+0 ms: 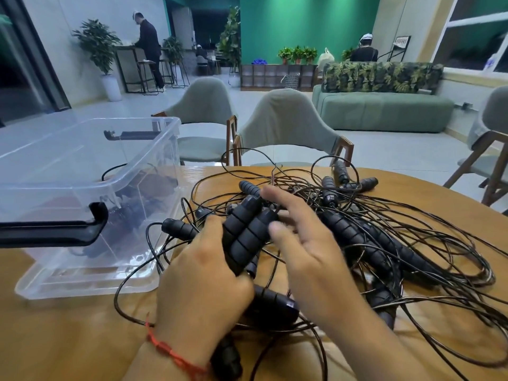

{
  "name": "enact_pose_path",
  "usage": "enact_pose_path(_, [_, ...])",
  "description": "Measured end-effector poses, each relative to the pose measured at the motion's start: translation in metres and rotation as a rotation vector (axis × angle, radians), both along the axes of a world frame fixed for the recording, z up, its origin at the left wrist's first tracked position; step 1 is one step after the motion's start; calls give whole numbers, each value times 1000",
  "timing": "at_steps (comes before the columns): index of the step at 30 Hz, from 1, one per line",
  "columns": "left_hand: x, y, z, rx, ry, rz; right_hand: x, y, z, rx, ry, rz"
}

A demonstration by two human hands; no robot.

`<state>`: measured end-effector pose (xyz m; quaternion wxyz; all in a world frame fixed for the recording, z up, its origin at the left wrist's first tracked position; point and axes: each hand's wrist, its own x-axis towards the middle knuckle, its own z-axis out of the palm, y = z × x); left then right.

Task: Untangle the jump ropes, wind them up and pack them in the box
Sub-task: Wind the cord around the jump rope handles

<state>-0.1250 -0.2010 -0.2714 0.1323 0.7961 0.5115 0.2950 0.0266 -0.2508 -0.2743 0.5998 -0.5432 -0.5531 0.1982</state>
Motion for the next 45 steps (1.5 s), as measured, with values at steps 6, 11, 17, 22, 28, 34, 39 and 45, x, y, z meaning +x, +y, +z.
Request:
enact_pose_path(6, [-6, -1, 4, -196, 95, -139, 45, 4, 4, -314, -377, -260])
enact_pose_path(11, [-11, 2, 7, -320, 57, -195, 79, 6, 2, -525, -387, -564])
enact_pose_path(17, [-9, -4, 8, -307, 102, -250, 103, 1, 6, -447, -213, -794])
enact_pose_path(22, [-1, -13, 3, -332, 147, -280, 104, 6, -1, -243, -670, -524])
enact_pose_path(28, [-10, 0, 1, -362, 91, -189, 101, 11, -9, -354, -829, -344])
enact_pose_path(34, [-12, 1, 4, -275, 104, -150, 88, 6, 3, -351, -741, -407])
enact_pose_path(39, [-14, -1, 9, -182, 192, -171, 70, 2, 10, -196, -945, -67])
enact_pose_path(45, [-25, 5, 16, -374, -95, -399, 62, 6, 0, -134, -671, 17])
